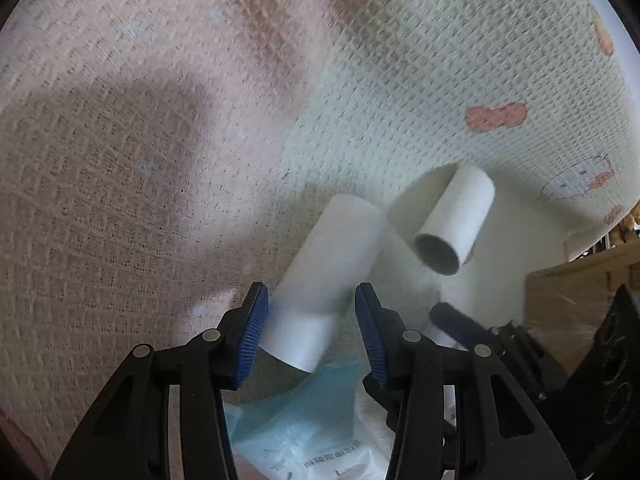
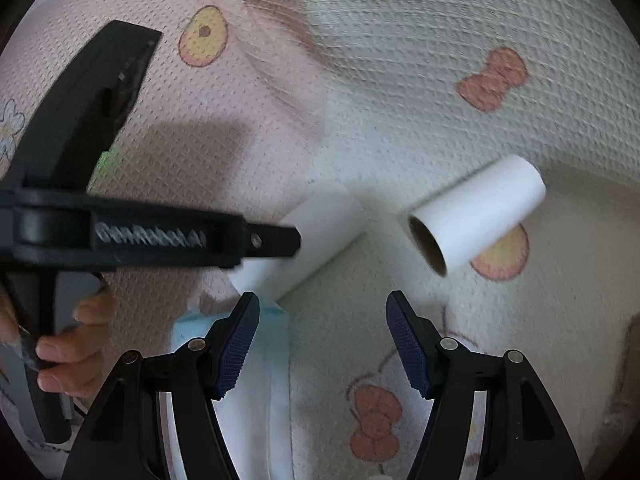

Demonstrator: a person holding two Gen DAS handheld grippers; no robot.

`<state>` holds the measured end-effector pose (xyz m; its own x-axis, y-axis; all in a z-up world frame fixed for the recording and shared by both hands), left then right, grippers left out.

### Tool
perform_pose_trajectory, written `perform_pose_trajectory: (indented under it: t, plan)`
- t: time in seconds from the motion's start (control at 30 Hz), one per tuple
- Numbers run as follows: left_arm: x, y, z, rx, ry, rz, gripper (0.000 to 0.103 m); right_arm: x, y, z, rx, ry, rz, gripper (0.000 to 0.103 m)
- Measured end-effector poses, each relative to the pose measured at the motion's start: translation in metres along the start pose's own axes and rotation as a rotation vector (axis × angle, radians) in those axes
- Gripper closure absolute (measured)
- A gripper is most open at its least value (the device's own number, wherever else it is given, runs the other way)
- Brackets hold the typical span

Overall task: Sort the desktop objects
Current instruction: 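Grasp another white paper tube with the left gripper, then lift the held tube with the left gripper toward the box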

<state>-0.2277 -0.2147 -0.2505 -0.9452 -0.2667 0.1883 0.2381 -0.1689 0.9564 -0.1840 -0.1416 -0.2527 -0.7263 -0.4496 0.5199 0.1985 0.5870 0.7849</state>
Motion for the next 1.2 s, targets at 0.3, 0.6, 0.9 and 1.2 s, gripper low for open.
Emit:
perform_pose_trajectory:
  t: [0.3,0.6,0.9,1.2]
  plan:
    - [0.004,-0.011,0.0,-0.201,0.142,-0.051,0.058,0.001,-0.014,0.009,0.025,-0.021,-0.016,0.04]
    - [-0.003,-0.022,0.039,-0.318,0.103,-0.071,0.059,0.005,-0.003,0.032,0.036,-0.091,0.013,0.04]
    - [-0.009,-0.028,0.054,-0.323,0.122,-0.041,0.059,-0.008,-0.009,0.042,0.024,-0.104,-0.017,0.052]
    - [-0.018,-0.018,0.052,-0.319,0.14,0.0,0.059,-0.01,-0.006,0.044,0.016,-0.073,-0.011,0.063]
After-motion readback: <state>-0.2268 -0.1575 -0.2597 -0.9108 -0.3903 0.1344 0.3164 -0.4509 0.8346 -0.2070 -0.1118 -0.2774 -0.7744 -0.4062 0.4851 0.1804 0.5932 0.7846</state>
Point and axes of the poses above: each gripper's, at about its wrist camera, not at the fingertips, and y roughly against the way its jaws point, z to its right, x to its top, the point moved 8 cm from there along -y, roughly the way its jaws point, and after that the axes turned 5 degrees about -z, right-handed, at the moved point
